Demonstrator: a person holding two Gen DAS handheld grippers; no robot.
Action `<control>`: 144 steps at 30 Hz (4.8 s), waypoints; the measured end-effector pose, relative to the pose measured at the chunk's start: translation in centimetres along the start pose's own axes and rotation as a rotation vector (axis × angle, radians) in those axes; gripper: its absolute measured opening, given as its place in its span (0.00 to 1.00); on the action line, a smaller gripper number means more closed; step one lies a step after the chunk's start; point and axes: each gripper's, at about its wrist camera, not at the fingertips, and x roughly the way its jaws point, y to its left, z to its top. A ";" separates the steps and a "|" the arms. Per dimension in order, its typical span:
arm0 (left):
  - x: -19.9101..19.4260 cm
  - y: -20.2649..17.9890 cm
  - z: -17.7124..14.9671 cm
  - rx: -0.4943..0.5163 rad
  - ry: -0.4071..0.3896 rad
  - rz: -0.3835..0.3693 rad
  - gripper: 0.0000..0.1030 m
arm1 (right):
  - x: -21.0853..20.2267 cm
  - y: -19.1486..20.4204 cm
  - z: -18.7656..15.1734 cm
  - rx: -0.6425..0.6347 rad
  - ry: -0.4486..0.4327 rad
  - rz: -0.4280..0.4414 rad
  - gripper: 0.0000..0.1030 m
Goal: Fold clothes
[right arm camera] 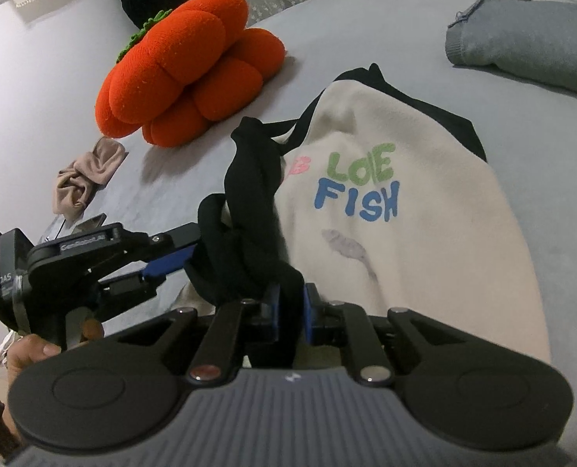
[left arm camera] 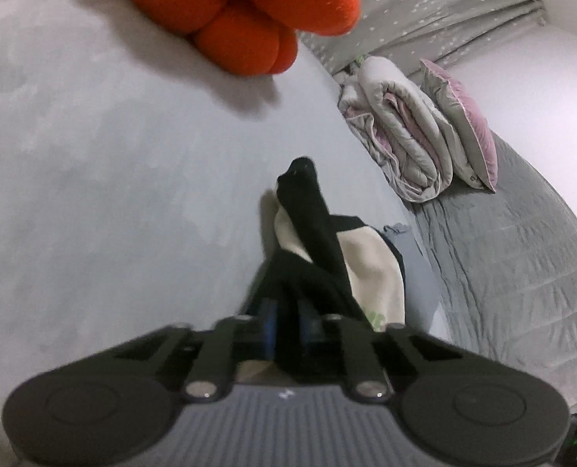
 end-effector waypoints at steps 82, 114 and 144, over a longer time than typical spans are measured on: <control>-10.5 4.5 16.6 0.270 -0.535 0.484 0.06 | -2.9 -2.9 2.6 0.091 -0.149 0.001 0.46; -7.6 6.5 13.6 0.053 -0.306 0.648 0.59 | -4.2 -8.4 3.7 0.254 -0.188 -0.170 0.46; 0.4 -5.4 -1.2 0.320 -0.006 0.256 0.73 | -3.3 -8.4 1.8 0.297 -0.137 -0.212 0.46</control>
